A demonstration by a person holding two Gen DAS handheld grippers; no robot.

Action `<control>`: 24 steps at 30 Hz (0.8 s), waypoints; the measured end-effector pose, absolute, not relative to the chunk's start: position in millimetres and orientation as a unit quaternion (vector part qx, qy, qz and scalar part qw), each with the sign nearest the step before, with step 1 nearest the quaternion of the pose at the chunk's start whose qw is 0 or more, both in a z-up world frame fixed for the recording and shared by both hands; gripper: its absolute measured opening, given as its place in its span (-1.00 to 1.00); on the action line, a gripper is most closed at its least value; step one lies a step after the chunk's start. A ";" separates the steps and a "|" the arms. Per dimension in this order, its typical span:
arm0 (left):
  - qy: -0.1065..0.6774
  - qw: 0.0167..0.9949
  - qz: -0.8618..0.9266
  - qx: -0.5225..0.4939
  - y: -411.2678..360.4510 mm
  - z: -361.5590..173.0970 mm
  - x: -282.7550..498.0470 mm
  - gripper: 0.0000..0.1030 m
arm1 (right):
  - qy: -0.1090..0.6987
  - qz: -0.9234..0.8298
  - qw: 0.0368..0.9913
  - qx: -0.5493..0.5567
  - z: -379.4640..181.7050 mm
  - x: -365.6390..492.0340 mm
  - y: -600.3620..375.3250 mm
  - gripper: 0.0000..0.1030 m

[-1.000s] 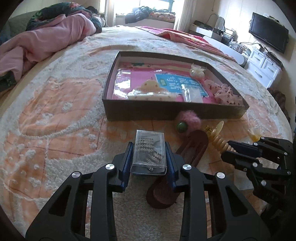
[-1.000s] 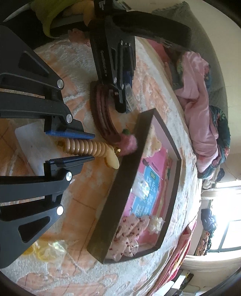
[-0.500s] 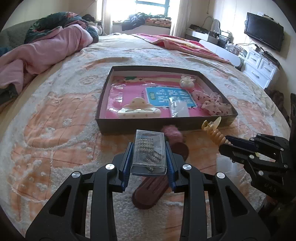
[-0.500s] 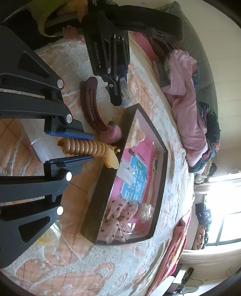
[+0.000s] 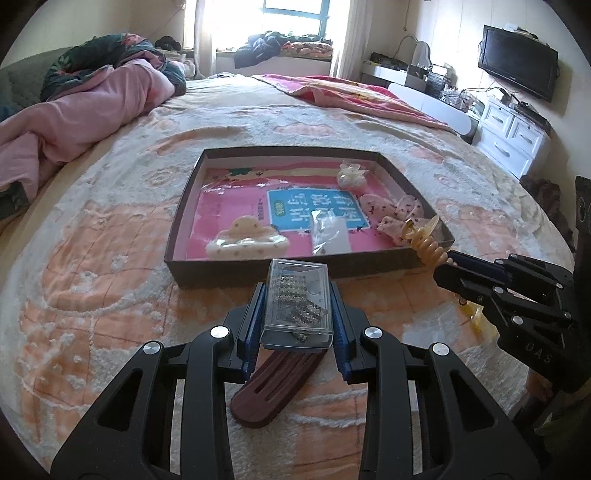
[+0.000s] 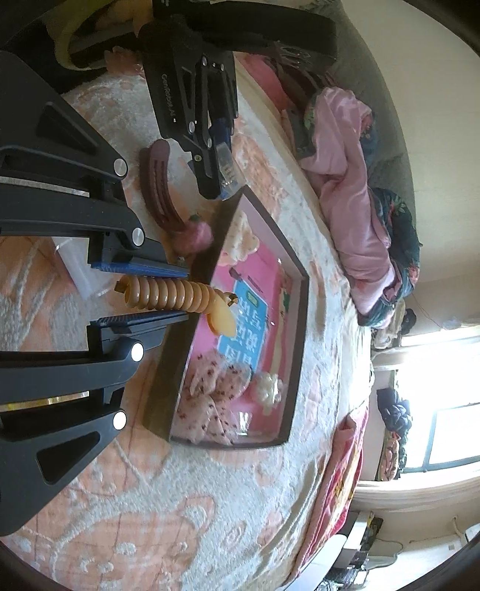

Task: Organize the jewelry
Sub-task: 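Carry the pin case with the left tool while the right tool carries the spiral tie over the box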

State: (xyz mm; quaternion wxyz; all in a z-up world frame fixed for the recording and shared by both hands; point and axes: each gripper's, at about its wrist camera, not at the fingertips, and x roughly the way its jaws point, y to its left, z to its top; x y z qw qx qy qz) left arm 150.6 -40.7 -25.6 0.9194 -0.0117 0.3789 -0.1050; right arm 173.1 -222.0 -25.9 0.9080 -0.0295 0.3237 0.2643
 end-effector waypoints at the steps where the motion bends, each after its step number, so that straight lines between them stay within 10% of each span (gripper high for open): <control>1: 0.378 0.920 -0.106 -0.011 -43.1 -24.4 152.0 -0.52 | 0.322 0.262 0.909 -0.028 -24.6 174.0 -223.6 -0.67; 24: 0.369 0.919 -0.139 -0.006 -68.7 -23.5 202.3 -0.52 | 0.297 0.207 0.931 -0.035 -9.6 208.0 -252.8 -0.67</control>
